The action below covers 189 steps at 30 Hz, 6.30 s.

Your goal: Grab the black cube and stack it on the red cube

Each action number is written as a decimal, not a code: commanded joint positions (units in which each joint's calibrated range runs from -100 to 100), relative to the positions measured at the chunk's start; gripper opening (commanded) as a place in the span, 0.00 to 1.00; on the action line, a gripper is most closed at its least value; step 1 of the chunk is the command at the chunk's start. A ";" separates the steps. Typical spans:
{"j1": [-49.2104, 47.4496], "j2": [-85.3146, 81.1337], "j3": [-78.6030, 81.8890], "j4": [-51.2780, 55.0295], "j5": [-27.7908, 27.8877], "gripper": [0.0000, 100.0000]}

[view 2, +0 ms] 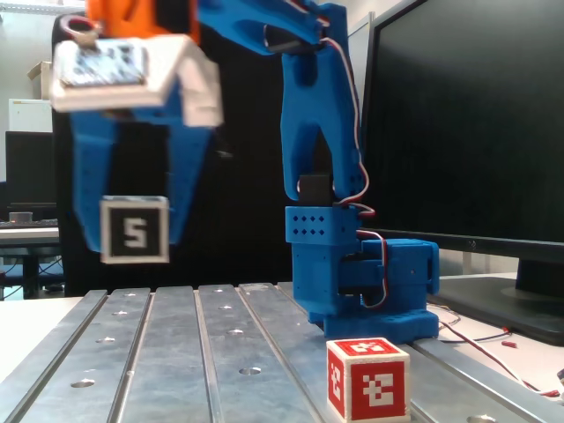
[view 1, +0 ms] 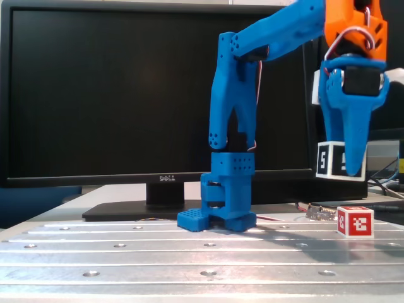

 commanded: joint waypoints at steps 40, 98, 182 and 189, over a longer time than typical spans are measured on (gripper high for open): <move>-27.16 -15.23 19.86 -6.84 -18.18 0.18; -33.36 -12.73 26.47 -15.82 -20.81 0.18; -34.69 -9.05 30.99 -22.31 -25.70 0.18; -34.61 -9.05 31.62 -22.48 -25.70 0.19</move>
